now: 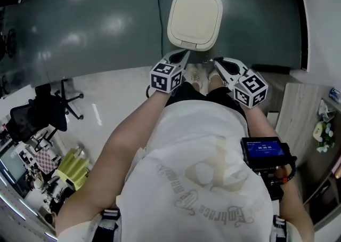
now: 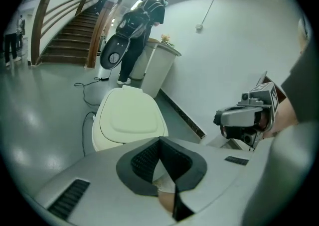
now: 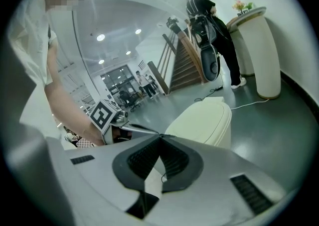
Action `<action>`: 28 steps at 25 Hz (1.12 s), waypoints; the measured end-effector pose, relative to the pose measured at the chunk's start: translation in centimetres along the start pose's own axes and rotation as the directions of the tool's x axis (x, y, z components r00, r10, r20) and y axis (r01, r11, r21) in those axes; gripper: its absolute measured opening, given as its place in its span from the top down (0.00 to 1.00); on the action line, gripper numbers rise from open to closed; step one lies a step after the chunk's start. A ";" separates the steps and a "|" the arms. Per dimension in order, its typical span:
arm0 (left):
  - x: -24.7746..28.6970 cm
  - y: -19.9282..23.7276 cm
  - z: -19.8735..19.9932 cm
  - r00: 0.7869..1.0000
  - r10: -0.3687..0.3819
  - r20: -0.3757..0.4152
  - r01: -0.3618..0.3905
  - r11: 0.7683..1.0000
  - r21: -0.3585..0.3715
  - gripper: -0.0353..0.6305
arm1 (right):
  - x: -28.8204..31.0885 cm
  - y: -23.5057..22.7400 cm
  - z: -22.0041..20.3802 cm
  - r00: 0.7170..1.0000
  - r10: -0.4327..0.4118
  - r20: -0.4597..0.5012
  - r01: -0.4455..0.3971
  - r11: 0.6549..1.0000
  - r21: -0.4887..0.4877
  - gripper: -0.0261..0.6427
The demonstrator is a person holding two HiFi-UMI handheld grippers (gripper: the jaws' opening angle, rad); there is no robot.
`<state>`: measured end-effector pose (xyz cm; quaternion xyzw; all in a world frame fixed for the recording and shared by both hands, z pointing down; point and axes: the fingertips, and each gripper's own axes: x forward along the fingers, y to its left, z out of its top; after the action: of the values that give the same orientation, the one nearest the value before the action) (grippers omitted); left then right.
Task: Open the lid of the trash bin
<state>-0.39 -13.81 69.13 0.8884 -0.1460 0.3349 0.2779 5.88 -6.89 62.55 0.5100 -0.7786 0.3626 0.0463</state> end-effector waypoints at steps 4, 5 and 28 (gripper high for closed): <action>2.1 1.1 -0.4 0.999 0.026 -0.044 -0.027 1.000 -0.010 0.92 | 1.3 -1.3 -0.2 1.000 0.025 -0.016 -0.024 1.000 0.018 0.95; 2.5 1.5 -0.5 0.998 0.038 -0.057 -0.038 0.999 -0.010 0.92 | 1.5 -1.5 -0.2 0.999 0.031 -0.021 -0.031 0.999 0.021 0.95; 4.6 4.3 -2.7 0.942 0.224 -0.251 -0.229 0.973 0.009 0.92 | 1.9 -4.7 0.7 0.997 0.074 -0.037 -0.072 0.995 0.062 0.95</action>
<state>-0.37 -16.01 75.61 0.8135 -0.2144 0.4726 0.2626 9.08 -9.81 65.30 0.4751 -0.7843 0.3975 0.0329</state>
